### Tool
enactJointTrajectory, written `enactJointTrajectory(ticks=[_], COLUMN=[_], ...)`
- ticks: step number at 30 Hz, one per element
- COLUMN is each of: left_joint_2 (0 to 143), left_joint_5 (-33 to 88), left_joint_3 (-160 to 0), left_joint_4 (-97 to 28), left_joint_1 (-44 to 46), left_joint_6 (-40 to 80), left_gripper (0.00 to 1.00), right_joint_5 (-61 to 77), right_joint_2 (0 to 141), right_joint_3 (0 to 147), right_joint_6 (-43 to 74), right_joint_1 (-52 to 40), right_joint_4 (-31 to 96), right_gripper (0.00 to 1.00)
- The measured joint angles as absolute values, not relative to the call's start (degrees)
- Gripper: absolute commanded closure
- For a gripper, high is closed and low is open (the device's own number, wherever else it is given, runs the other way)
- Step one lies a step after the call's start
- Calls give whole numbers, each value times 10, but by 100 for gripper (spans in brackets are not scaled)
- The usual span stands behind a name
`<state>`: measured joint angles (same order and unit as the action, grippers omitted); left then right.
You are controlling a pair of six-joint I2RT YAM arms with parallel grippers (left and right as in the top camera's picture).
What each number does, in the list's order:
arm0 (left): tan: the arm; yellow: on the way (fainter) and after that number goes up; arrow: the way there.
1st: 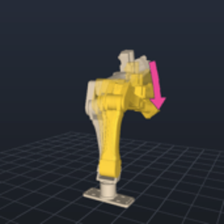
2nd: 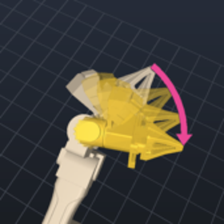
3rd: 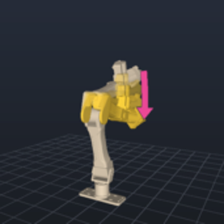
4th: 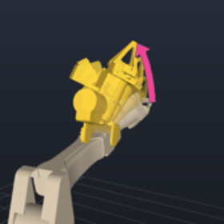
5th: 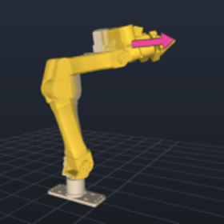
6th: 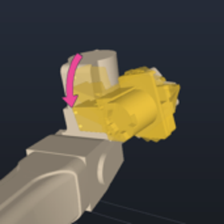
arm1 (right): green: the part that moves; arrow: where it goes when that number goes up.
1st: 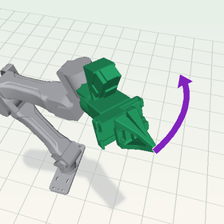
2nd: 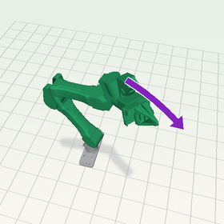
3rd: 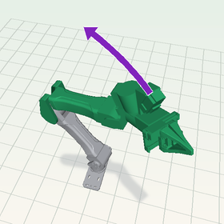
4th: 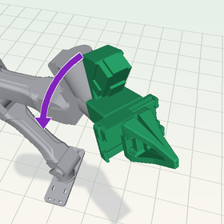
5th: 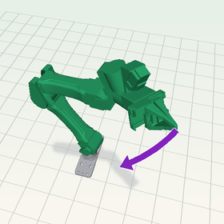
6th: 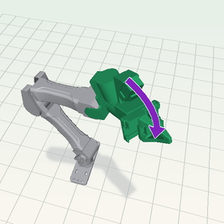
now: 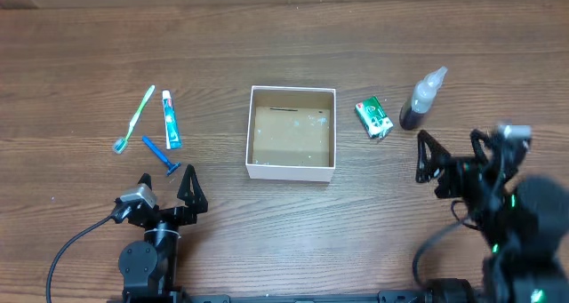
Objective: Pack container
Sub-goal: 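Reach right gripper to the clear foam soap bottle and grasp it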
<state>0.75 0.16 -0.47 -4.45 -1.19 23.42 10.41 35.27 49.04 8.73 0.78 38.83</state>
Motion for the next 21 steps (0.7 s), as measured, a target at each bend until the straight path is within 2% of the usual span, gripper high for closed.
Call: enactJointTrajectory(ticks=[1, 3, 8, 21], left_joint_2=[8, 7, 7, 7], left_joint_5=[2, 2, 2, 2], left_joint_3=[-5, -5, -5, -5], left_joint_4=[-44, -44, -44, -44], left_joint_1=[-12, -12, -12, -12], left_joint_6=[234, 234, 234, 234], left_gripper=[0, 0, 0, 0], right_joint_5=[103, 102, 99, 27], right_joint_2=[413, 502, 675, 876], right_joint_3=[550, 634, 783, 804], right_joint_6=[88, 87, 88, 88], right_joint_1=[8, 8, 8, 8], right_joint_4=[462, 514, 583, 559], right_gripper=[0, 0, 0, 2])
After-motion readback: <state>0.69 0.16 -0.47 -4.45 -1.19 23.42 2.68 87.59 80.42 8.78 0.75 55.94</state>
